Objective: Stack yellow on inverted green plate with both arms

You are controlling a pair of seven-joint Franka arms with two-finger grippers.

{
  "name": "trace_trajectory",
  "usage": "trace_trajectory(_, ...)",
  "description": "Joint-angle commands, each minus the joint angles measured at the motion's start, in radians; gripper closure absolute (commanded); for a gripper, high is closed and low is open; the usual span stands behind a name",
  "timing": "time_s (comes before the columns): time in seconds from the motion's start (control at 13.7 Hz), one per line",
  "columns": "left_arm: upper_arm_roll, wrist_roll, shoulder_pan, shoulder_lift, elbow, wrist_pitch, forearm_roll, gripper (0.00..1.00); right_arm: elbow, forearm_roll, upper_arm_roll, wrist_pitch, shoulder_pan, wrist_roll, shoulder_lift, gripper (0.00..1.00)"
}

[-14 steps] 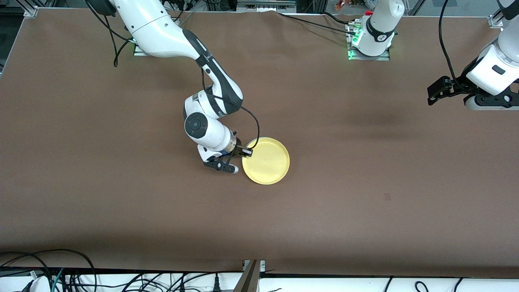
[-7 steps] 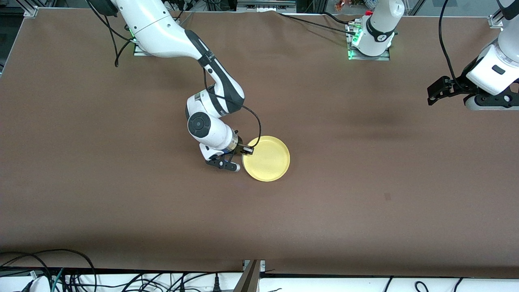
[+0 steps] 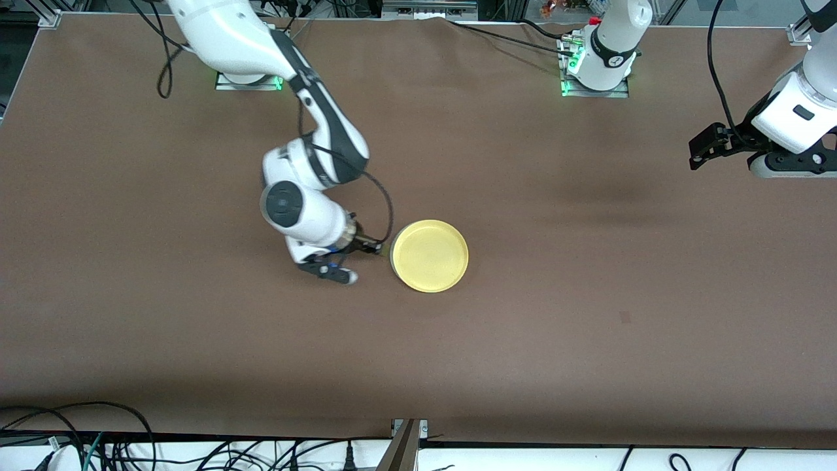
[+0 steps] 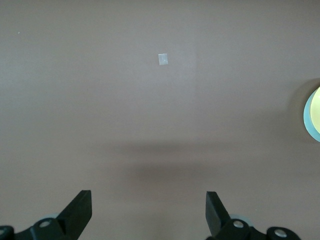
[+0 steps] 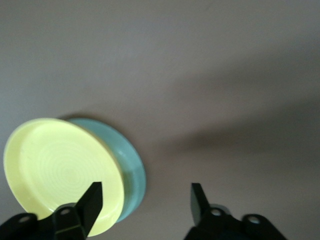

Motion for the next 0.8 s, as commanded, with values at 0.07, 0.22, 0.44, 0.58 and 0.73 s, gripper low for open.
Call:
trace_trajectory(0.07,-0.008,0.021,0.011,-0.009,-0.006,-0.003,-0.011,0.00,-0.033,-0.033,-0.113,-0.150,0.001,-0.059,-0.159,0.00)
trace_trajectory(0.22,-0.008,0.021,0.011,-0.009,-0.006,-0.003,-0.011,0.00,-0.041,-0.055,-0.162,-0.250,0.001,-0.088,-0.259,0.00)
trace_trajectory(0.44,-0.008,0.021,0.011,-0.009,-0.006,-0.003,-0.011,0.00,-0.042,-0.131,-0.237,-0.463,0.001,-0.160,-0.423,0.00)
trace_trajectory(0.58,-0.008,0.021,0.011,-0.009,-0.006,-0.003,-0.011,0.00,-0.039,-0.228,-0.247,-0.534,-0.001,-0.235,-0.497,0.00)
trace_trajectory(0.73,-0.005,0.021,0.013,-0.009,-0.006,-0.003,-0.011,0.00,-0.042,-0.264,-0.237,-0.573,-0.028,-0.255,-0.544,0.00)
